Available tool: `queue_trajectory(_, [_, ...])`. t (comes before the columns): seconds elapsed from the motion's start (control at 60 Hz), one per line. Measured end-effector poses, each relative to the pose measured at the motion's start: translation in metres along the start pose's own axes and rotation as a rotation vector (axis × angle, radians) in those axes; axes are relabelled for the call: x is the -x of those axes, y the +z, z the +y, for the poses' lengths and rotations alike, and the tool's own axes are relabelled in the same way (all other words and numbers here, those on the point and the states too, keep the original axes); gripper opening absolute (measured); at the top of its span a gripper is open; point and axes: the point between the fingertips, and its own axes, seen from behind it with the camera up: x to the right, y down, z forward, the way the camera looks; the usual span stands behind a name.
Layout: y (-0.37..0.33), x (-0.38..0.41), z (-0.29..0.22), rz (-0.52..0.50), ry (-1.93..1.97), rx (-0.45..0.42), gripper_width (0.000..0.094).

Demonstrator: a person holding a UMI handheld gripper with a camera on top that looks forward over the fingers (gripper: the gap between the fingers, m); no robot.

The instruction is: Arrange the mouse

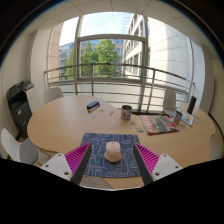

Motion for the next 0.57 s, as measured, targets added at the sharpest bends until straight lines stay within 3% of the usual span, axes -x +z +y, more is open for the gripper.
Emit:
queue_trajectory(0.267, [-0.095, 0.001, 0.017, 0.002, 0.01, -0.022, 0.0846])
queue_trajectory(0.567, [-0.13, -0.003, 0.041, 0.007, 0.006, -0.002, 0.0847])
